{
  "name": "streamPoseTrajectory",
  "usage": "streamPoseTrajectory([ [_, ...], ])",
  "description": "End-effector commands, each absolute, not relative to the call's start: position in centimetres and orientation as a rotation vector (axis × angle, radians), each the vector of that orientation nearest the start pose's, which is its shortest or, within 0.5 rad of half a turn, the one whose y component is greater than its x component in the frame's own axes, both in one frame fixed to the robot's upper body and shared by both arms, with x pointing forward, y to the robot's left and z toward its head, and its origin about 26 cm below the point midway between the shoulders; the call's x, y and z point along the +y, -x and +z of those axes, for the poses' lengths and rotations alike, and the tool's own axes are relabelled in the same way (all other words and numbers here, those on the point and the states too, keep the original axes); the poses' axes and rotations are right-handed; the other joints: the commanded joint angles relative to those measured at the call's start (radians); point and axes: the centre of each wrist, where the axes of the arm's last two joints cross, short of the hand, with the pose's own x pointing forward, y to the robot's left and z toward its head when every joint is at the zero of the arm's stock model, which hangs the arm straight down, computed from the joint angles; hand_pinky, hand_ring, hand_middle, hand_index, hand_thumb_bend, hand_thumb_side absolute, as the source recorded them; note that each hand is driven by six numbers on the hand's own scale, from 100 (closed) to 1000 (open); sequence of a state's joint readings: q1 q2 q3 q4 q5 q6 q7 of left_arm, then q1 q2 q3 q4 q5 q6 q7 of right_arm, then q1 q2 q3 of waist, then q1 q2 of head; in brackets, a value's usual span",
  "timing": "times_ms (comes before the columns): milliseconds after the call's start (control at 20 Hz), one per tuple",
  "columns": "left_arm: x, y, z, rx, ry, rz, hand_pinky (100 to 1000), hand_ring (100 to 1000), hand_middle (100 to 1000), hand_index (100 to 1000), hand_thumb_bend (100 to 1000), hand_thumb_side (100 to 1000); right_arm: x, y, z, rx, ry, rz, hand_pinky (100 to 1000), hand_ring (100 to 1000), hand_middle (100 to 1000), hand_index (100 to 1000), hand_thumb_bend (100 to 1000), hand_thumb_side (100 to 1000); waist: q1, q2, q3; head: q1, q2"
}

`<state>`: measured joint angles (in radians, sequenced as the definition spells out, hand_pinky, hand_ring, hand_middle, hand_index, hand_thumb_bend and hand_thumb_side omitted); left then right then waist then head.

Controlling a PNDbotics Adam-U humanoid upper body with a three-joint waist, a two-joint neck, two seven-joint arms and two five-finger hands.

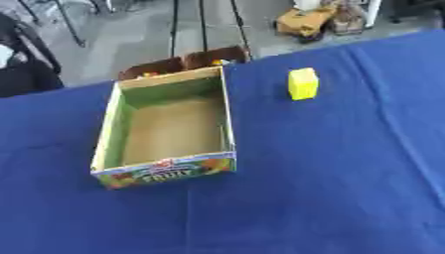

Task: Pick up objects on the table and place them in the box.

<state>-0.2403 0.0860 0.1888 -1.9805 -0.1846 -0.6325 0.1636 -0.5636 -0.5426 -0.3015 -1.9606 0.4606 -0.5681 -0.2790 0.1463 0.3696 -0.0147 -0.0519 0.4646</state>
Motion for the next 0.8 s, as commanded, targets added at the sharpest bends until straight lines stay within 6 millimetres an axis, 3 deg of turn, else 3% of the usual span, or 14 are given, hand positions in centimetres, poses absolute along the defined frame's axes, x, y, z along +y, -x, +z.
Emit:
streamPoseTrajectory([
  [50, 27.74, -29.34, 17.43, 3.353, 0.480, 0.005, 817, 892, 880, 1000, 100, 1000, -33.81, -29.21, 33.26, 2.714, -1.061, -0.461, 729, 783, 684, 832, 414, 1000, -0.012, -0.004, 0.000, 0.000, -0.013],
  [300, 27.75, -29.31, 17.37, 3.355, 0.482, 0.006, 817, 892, 880, 1000, 100, 1000, -33.78, -29.20, 33.27, 2.715, -1.058, -0.462, 730, 784, 684, 832, 415, 1000, -0.011, -0.005, 0.000, 0.012, -0.001],
  [800, 27.81, -29.25, 17.26, 3.361, 0.487, 0.016, 812, 892, 880, 1000, 100, 1000, -33.76, -29.44, 33.51, 2.714, -1.053, -0.473, 729, 781, 686, 832, 412, 1000, -0.013, -0.009, -0.003, 0.078, 0.073],
])
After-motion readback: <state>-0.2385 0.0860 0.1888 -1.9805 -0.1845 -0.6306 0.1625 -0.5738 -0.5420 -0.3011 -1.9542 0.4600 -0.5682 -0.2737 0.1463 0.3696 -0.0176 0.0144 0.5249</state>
